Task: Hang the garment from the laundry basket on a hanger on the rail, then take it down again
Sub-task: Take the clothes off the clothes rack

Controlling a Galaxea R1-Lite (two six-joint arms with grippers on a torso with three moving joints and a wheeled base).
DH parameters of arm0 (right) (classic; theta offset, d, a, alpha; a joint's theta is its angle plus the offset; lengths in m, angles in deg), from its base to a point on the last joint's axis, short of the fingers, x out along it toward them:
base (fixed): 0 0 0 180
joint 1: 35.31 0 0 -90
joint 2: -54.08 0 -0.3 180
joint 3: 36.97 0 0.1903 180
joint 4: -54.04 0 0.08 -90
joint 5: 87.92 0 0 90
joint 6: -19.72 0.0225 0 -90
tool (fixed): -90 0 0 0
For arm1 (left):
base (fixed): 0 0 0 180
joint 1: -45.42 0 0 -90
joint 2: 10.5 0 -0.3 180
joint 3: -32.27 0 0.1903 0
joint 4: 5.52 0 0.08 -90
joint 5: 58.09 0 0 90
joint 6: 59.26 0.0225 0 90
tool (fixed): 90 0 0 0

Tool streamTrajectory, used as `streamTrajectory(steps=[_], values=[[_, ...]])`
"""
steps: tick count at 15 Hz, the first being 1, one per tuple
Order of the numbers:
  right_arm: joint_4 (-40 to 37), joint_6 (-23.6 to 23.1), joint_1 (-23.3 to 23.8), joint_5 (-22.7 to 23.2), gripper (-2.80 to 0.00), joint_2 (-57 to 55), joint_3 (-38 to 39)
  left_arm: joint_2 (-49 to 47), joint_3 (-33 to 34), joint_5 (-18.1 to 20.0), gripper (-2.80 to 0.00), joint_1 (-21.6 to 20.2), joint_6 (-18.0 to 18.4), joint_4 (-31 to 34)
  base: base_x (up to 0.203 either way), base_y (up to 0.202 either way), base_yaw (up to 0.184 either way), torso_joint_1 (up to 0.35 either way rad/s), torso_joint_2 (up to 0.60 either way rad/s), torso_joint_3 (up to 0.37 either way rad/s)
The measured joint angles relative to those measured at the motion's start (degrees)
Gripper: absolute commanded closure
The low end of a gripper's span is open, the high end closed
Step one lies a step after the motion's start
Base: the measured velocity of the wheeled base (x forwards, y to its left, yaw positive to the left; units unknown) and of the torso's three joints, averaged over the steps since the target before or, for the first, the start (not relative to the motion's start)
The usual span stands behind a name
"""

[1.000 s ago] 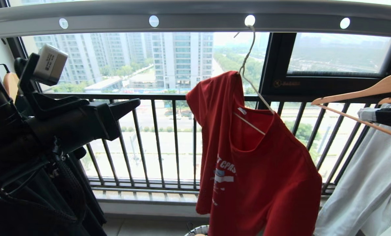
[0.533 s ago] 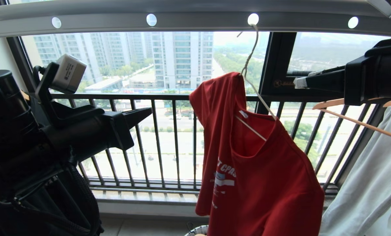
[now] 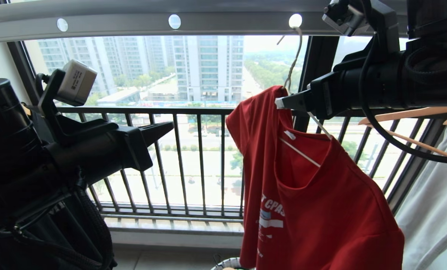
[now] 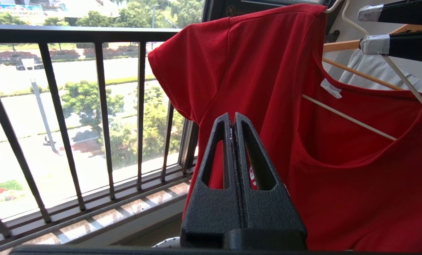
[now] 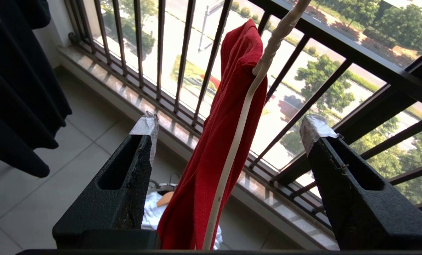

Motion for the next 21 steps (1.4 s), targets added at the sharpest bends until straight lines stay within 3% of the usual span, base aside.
streamTrajectory(steps=[1,2,8,12,19,20,21], values=[[0.0,0.0,-0.2,-0.5,-2.80,-0.4,0.0,0.0,0.0,0.0,0.00,0.0,0.0,0.0,0.000,0.000,0.000,0.000,0.00,0.000],[0.0,0.0,-0.2,-1.1,0.00,-0.8,-0.1,0.1,0.0,0.0,0.00,0.0,0.0,0.0,0.000,0.000,0.000,0.000,0.00,0.000],[-0.1,0.0,-0.2,-1.8,0.00,-1.6,0.0,0.6,0.1,0.3,0.00,0.0,-0.2,0.0,0.000,0.000,0.000,0.000,0.00,0.000],[-0.4,-0.6,-0.1,-1.8,0.00,-1.9,0.2,2.3,1.5,4.2,0.00,0.0,-0.3,0.2,0.000,0.000,0.000,0.000,0.00,0.000],[-0.3,-1.6,0.0,-2.7,0.00,-2.2,0.2,2.6,1.7,4.3,0.00,0.0,-0.3,0.2,0.000,0.000,0.000,0.000,0.00,0.000],[0.0,-2.0,0.0,-2.9,-2.80,-2.1,0.1,2.6,1.7,4.2,0.00,0.0,-0.2,0.2,0.000,0.000,0.000,0.000,0.00,0.000],[0.1,-2.6,0.0,-2.9,-2.80,-2.1,0.1,2.6,1.7,4.2,0.00,0.0,-0.2,0.2,0.000,0.000,0.000,0.000,0.00,0.000]])
